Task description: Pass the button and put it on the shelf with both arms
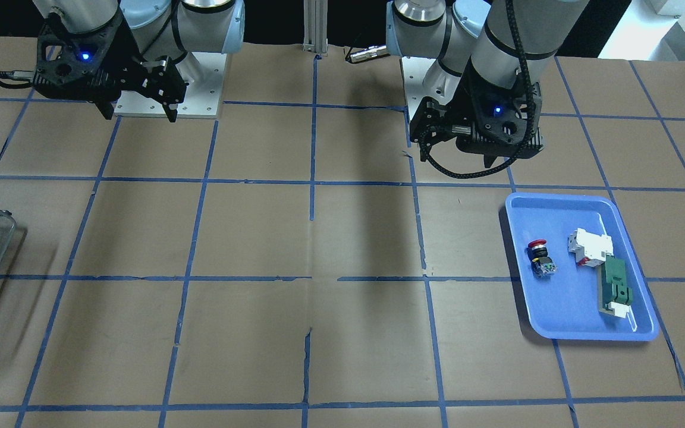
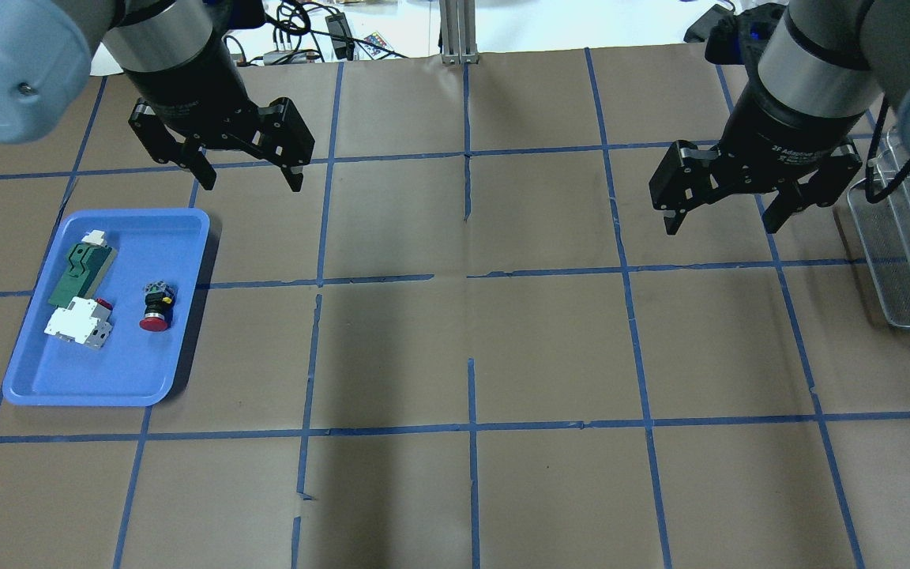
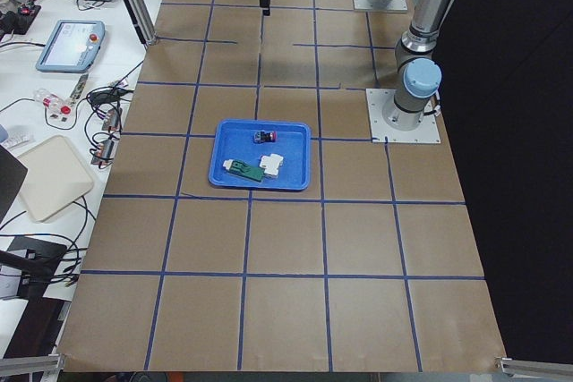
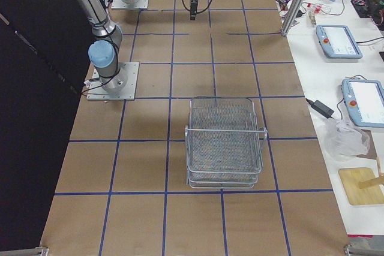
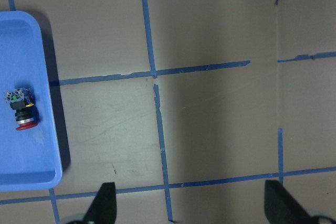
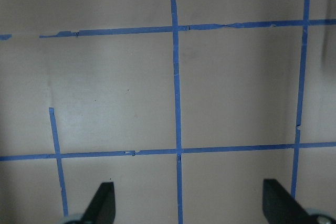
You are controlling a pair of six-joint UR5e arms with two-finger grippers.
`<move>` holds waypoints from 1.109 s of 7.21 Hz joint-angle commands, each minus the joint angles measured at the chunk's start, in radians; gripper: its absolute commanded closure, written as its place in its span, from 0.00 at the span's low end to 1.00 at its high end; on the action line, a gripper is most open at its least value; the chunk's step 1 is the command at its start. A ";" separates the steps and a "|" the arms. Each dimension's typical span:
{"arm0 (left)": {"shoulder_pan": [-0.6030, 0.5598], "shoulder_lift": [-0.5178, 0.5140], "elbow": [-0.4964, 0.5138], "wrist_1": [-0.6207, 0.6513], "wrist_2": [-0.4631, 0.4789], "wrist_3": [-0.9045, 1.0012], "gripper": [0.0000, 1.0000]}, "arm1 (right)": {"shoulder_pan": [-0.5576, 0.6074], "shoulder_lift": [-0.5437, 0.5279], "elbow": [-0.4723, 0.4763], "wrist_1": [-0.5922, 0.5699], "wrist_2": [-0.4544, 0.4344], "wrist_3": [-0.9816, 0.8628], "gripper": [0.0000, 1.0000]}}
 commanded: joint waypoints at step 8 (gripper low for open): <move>0.278 -0.109 -0.170 0.301 -0.004 0.171 0.00 | 0.000 0.000 0.002 0.004 0.002 -0.003 0.00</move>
